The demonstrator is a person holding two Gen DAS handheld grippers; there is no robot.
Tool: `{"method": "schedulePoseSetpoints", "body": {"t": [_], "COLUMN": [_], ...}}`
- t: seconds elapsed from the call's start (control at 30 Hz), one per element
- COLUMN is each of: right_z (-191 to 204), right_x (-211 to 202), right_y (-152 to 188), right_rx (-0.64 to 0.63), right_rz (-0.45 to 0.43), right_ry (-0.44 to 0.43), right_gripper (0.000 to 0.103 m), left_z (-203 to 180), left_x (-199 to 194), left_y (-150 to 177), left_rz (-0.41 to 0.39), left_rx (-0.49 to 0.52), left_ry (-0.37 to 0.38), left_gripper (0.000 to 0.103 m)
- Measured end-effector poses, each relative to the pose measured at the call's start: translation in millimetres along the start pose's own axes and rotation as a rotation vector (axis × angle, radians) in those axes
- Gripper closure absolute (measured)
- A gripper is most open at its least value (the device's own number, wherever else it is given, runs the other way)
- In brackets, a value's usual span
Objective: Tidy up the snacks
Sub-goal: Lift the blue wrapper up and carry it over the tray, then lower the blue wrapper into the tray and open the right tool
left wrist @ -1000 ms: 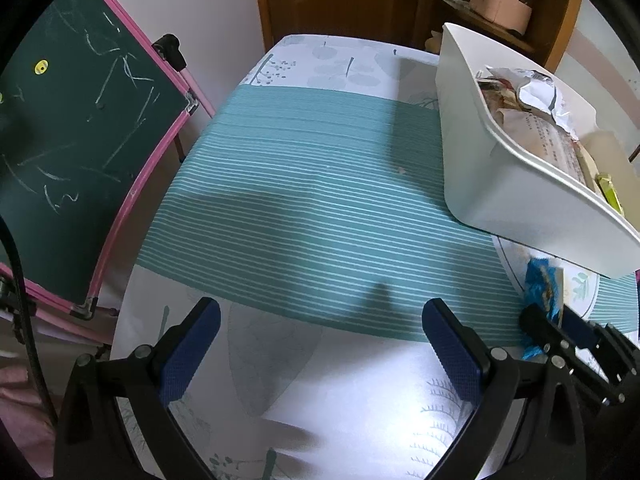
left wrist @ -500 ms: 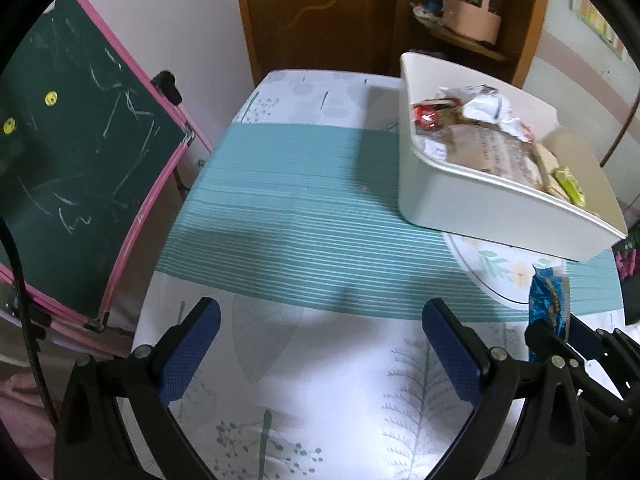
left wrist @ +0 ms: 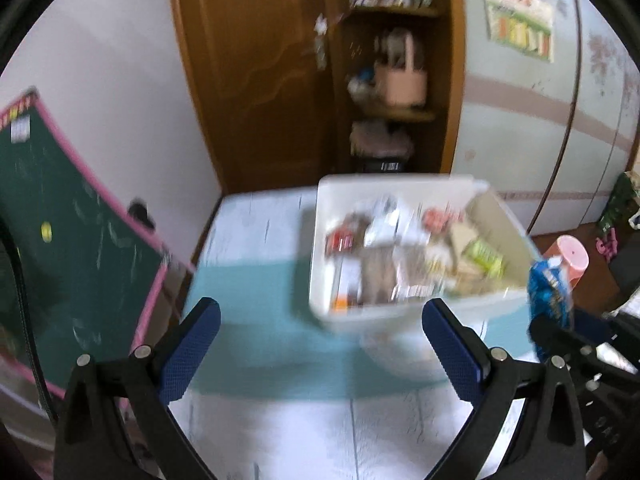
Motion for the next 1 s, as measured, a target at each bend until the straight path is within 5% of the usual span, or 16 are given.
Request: {"method": "schedulePoseSetpoints", "body": {"t": [0.23, 0.4, 0.6, 1.0], "right_z": [2, -5, -24, -58], "right_x": [-54, -59, -36, 42], "right_y": [-78, -118, -147, -138], "right_rx": [-0.081, -0.086, -0.031, 0.029], "right_rz": [-0.190, -0.250, -0.237, -0.121], "right_ry": [0.040, 0.067, 0.065, 0.114], "right_gripper": [0.072, 0.072, 0.072, 0.072], "left_z": [-7, -12, -18, -49], "left_x": [-18, -13, 10, 105], "left_y": [-72, -100, -121, -107], "left_rz": [-0.086, -0.071, -0.034, 0.123], "left_rx": [0.027, 0.013, -0.015, 0.023], "left_ry": [0.025, 0.062, 0.076, 0.070], "left_gripper": [0.002, 0.002, 0.002, 0.002]}}
Point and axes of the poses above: each gripper's, at about its wrist camera, not at the fingertips, and x roughly the way its jaws point, z to its left, y to its underside, the point moved 3 cm from there along x, roughly the way its jaws point, and after that the axes turned 8 degrees about -y, right-handed, at the moved point
